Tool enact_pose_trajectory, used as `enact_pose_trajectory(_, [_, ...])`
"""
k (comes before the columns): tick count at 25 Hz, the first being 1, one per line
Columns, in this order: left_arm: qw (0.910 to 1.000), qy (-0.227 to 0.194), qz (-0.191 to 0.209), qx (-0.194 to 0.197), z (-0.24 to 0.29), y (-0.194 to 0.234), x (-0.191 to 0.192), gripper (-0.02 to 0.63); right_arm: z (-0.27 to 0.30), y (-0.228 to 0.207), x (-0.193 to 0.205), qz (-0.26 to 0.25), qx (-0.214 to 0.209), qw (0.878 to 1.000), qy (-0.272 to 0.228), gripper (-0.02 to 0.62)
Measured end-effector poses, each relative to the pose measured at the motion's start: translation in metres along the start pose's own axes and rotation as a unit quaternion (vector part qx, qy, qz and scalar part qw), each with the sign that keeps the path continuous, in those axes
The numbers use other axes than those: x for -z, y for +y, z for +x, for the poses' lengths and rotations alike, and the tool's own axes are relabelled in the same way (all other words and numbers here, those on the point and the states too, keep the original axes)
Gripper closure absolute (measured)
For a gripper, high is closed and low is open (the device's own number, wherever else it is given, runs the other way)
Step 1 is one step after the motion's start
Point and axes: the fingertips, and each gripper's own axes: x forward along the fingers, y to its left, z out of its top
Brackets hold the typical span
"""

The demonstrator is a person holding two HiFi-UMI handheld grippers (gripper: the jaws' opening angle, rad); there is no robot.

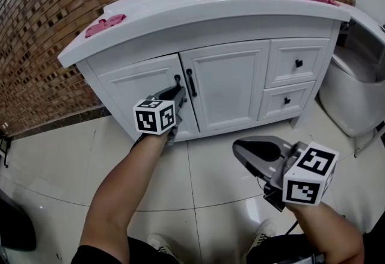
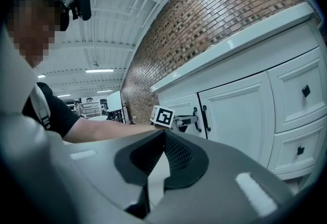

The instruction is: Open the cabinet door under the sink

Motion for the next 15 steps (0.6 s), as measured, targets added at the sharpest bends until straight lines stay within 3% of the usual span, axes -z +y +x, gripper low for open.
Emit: enact_pose_trajectory(15, [0.9990,-0.006,0.011,0.044,-0.080,-0.035,0.020,0.561,0.026,0.033,0.008,-0.022,-0.005,0.999,0.034,0.588])
